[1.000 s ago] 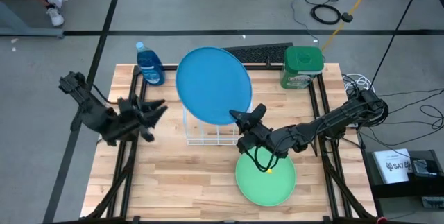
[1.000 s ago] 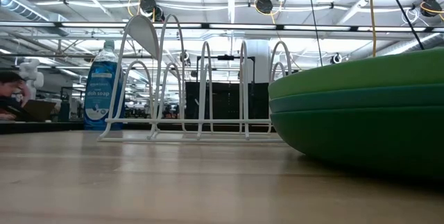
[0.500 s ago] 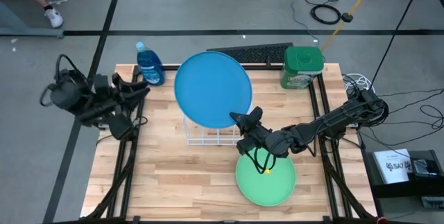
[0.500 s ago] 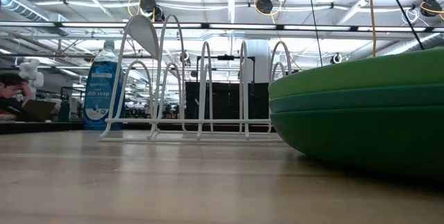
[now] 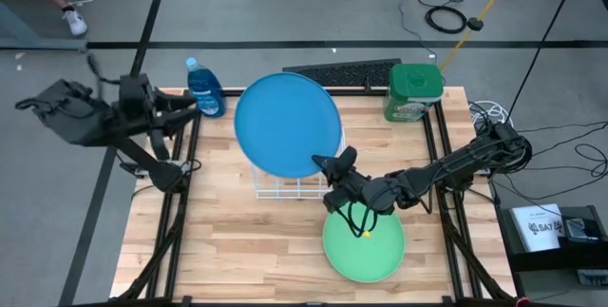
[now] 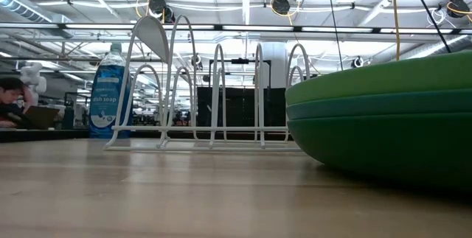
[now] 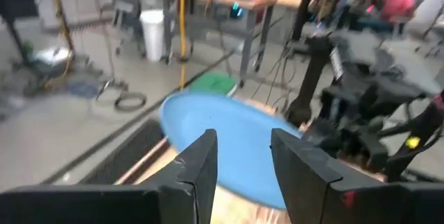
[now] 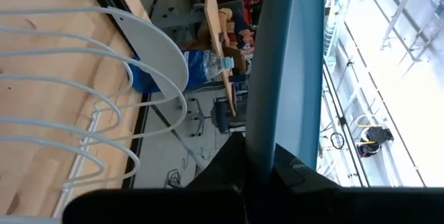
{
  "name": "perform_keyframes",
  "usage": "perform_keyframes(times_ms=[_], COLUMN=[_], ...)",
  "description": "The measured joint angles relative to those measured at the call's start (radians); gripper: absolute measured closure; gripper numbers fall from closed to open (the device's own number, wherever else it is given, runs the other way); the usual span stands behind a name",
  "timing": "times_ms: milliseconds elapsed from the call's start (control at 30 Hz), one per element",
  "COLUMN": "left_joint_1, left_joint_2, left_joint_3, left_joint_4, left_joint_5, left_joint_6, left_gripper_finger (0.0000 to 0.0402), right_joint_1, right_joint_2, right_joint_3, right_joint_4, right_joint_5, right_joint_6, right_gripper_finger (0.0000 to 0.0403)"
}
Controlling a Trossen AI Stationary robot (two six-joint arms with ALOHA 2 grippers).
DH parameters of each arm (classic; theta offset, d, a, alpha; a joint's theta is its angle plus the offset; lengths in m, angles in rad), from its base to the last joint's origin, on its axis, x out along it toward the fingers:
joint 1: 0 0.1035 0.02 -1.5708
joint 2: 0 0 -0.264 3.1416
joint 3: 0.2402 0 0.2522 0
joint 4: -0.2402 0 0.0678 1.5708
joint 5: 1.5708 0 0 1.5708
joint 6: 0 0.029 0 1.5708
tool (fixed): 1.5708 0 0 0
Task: Sort dishes
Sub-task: Put the blue plate in the dish rack
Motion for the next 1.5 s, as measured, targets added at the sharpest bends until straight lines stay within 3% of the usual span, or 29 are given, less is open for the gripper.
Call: perform_keyframes(times_ms=[133,333,600,867,1233,1333,1500], left_joint_1=[0.100,0.260,0.428,0.506,0.553,0.553,0.553], left_joint_2=[0.065,0.103,0.116,0.145,0.208,0.225,0.230], left_joint_3=[0.079,0.115,0.122,0.117,0.117,0.117,0.120], left_joint_4=[-0.157,-0.184,-0.301,-0.301,-0.300,-0.299,-0.283], left_joint_5=[0.123,0.327,0.497,0.632,0.752,0.753,0.769], left_joint_6=[-0.110,-0.148,-0.232,-0.218,-0.152,-0.111,-0.109], left_gripper_finger=[0.0265,0.0265,0.0265,0.0265,0.0266,0.0287,0.0377], right_joint_1=[0.000,0.001,0.012,0.016,0.025,0.027,0.027], right_joint_2=[0.000,0.042,0.179,0.281,0.283,0.283,0.284], right_joint_3=[0.000,0.000,0.000,0.000,0.000,0.000,-0.001], right_joint_4=[0.001,0.036,0.294,0.578,0.622,0.635,0.618], right_joint_5=[-0.040,-0.097,-0.050,-0.042,-0.047,-0.040,-0.024], right_joint_6=[-0.028,-0.168,-0.383,-0.570,-0.611,-0.611,-0.625], right_gripper_finger=[0.0397,0.0397,0.0397,0.0397,0.0397,0.0397,0.0397])
